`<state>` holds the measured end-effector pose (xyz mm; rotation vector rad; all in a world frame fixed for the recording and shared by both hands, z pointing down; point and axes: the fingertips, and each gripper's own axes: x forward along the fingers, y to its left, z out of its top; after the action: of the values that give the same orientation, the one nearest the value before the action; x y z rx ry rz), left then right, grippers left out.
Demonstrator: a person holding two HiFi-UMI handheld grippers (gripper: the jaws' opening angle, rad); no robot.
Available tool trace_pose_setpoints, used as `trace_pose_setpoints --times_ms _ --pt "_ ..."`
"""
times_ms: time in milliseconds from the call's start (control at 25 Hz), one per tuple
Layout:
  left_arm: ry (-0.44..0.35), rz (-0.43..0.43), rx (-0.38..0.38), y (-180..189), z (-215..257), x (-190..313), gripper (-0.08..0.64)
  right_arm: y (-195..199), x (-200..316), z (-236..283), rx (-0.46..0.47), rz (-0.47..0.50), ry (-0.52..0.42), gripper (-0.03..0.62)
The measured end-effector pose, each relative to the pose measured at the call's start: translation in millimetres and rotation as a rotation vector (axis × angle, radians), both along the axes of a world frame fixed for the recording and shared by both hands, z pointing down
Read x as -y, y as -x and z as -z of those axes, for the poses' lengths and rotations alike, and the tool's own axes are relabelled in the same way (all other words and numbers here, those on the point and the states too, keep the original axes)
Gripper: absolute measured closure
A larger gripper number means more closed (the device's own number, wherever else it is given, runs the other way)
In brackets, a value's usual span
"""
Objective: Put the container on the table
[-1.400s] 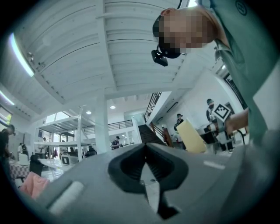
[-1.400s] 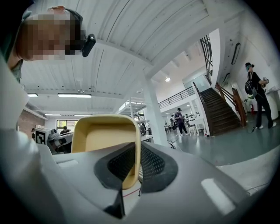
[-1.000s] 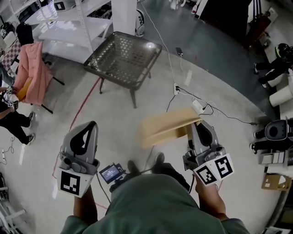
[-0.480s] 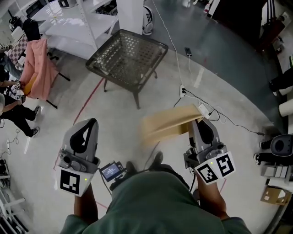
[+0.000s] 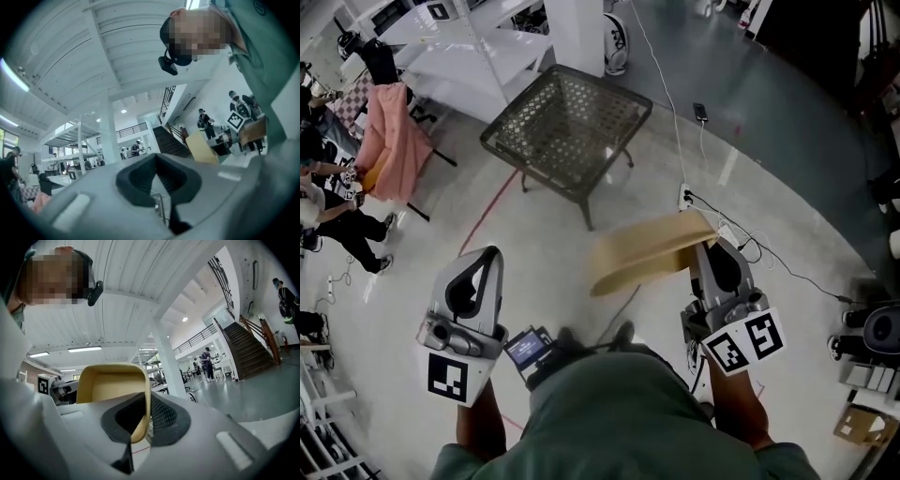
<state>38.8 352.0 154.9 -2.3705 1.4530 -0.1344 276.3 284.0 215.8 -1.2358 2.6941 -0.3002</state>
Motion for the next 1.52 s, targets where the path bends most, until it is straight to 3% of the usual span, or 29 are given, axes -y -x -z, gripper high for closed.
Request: trace_pose_setpoints --times_ms 360,760,1080,1520 --pt "0.008 -0.056 -0.007 20 0 43 0.558 17 29 -4 -0.014 -0.052 0.02 0.563" --pt "0.01 -0.184 -0.059 92 -2 115 0.558 81 68 6 -0.037 -0.176 0.021 0.565" --pt "-0.003 -0.253 -0.075 142 4 141 0.558 131 82 19 -0.055 -0.24 0.007 0.564" --pt "-0.01 -0.192 -0.1 181 -1 169 0.558 167 127 21 -0.084 -0.178 0.004 0.563"
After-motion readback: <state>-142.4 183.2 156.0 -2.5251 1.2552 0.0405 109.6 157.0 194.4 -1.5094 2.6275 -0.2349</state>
